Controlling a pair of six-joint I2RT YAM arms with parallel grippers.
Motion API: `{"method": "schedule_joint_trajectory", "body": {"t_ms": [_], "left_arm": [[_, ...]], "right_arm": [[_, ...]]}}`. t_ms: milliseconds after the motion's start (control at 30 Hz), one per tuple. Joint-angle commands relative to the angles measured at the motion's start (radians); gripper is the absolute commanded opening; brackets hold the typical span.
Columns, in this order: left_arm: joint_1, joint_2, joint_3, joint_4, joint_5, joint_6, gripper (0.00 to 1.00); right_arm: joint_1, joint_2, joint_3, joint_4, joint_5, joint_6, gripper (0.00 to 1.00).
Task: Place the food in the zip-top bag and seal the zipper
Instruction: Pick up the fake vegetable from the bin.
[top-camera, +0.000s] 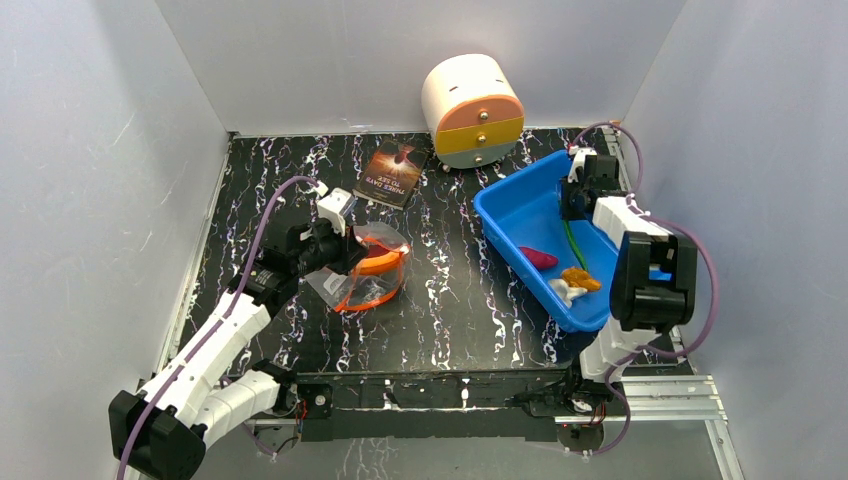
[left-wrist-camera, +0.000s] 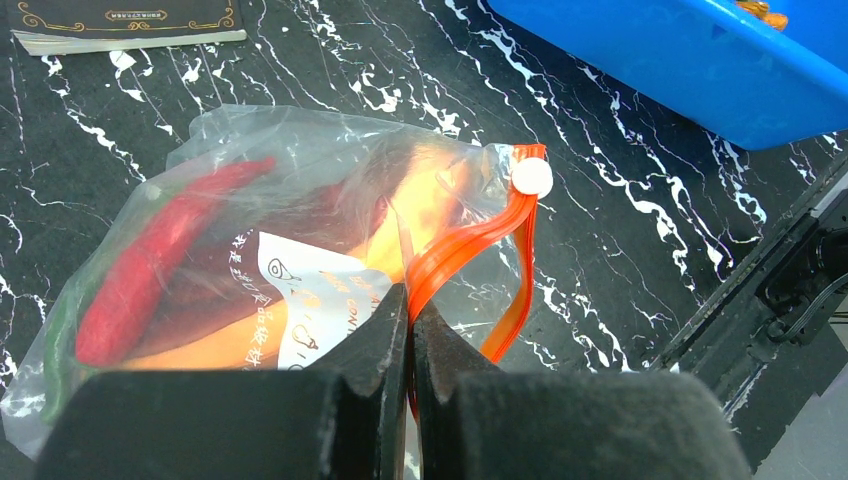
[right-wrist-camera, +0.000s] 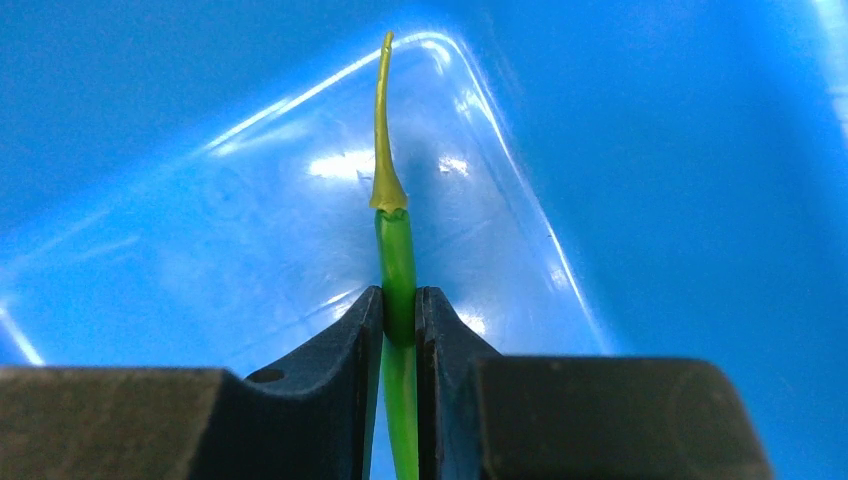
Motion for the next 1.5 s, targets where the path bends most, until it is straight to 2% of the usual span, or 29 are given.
{"method": "schedule_joint_trajectory", "body": {"t_ms": [0, 233, 700, 1000, 1267, 1467], "left_arm": [[0.003, -0.014, 0.002, 0.034, -0.016, 0.012, 0.00], [0.003, 0.002, 0.002, 0.038, -0.020, 0.012, 0.00], [0.003, -0.005, -0.002, 0.035, -0.032, 0.017, 0.00], [0.003, -0.035, -0.019, 0.083, 0.047, 0.000, 0.00], [0.003, -0.062, -0.036, 0.117, 0.064, -0.018, 0.00], [0.003, -0.034, 0.011, 0.077, 0.134, -0.055, 0.00]], "right_arm": [[0.037, -0.139, -0.027, 0.055, 0.042, 0.002, 0.00], [0.095, -0.310, -0.014, 0.073, 0.075, 0.007, 0.00], [0.190, -0.489, 0.058, -0.039, -0.052, 0.003, 0.00], [0.374, -0.545, 0.028, -0.029, -0.080, -0.054, 0.00], [0.532, -0.591, 0.035, 0.023, -0.263, -0.078, 0.00], [0.620, -0.684, -0.048, 0.193, -0.543, -0.173, 0.00]]}}
